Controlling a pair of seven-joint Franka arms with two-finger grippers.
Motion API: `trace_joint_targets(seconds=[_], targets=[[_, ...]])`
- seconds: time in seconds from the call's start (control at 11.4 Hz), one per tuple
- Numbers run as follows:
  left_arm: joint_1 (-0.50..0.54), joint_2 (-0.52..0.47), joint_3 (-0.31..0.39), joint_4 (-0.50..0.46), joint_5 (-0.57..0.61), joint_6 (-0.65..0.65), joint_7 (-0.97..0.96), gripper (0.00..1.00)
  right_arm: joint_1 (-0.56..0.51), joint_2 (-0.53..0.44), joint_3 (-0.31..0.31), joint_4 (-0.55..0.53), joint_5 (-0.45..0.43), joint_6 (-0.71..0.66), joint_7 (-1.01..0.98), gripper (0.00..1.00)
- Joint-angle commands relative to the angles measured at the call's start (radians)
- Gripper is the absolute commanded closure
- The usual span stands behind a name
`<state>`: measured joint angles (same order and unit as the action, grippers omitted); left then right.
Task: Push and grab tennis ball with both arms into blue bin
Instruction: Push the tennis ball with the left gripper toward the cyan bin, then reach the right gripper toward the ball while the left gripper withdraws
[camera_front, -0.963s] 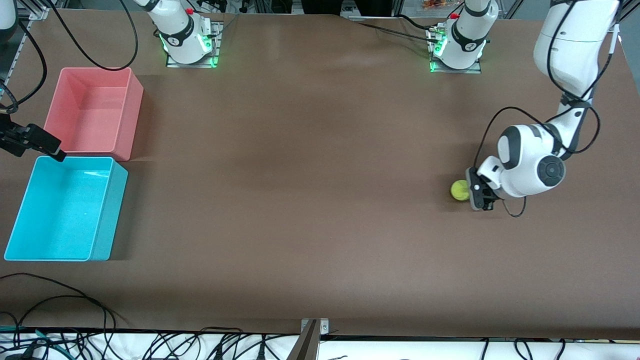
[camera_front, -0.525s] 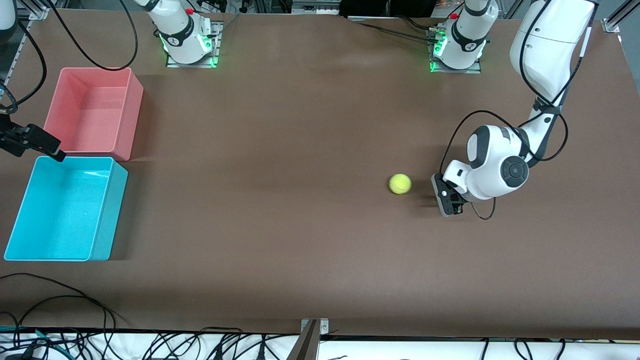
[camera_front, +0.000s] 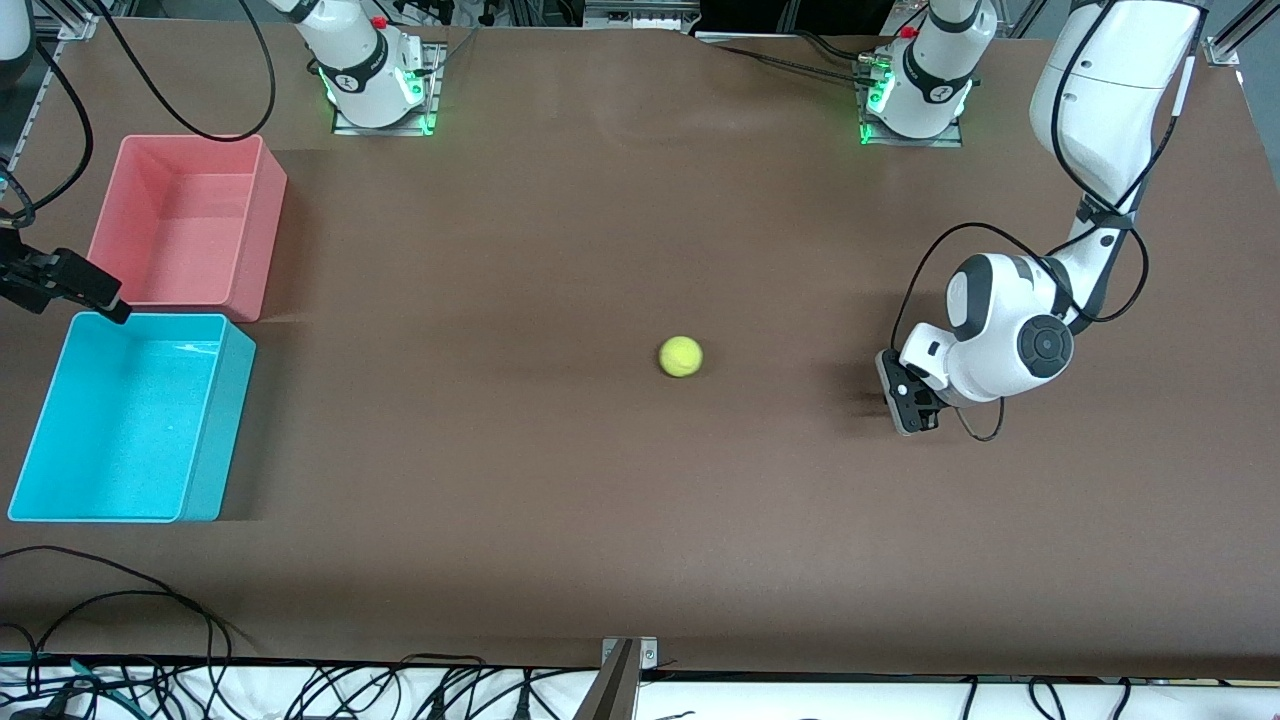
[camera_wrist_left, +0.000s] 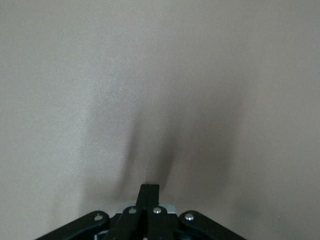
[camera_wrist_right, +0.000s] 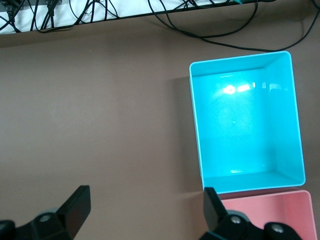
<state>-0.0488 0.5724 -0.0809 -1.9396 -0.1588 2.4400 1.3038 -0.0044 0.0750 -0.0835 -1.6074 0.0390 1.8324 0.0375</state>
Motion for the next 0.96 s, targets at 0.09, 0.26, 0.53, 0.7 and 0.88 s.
trace_joint_targets(seconds=[0.09, 0.26, 0.53, 0.7, 0.88], targets=[[0.0, -0.005, 0.007, 0.011, -0.022, -0.009, 0.029, 1.0, -0.011, 0.014, -0.01, 0.014, -0.001, -0.013, 0.004, 0.0], [0.0, -0.032, 0.044, 0.001, -0.022, -0.016, 0.029, 0.37, -0.011, 0.032, -0.01, 0.011, -0.002, -0.016, 0.002, 0.0], [0.023, -0.08, 0.081, -0.01, -0.022, -0.041, 0.022, 0.0, -0.002, 0.061, -0.007, -0.012, -0.004, -0.025, 0.039, 0.0], [0.021, -0.127, 0.081, -0.085, -0.022, -0.039, 0.015, 0.0, 0.017, 0.087, -0.001, -0.046, -0.019, -0.024, 0.131, 0.0], [0.039, -0.268, 0.082, -0.159, -0.03, -0.026, 0.011, 0.0, 0.047, 0.114, -0.001, -0.098, -0.04, -0.019, 0.137, 0.0]])
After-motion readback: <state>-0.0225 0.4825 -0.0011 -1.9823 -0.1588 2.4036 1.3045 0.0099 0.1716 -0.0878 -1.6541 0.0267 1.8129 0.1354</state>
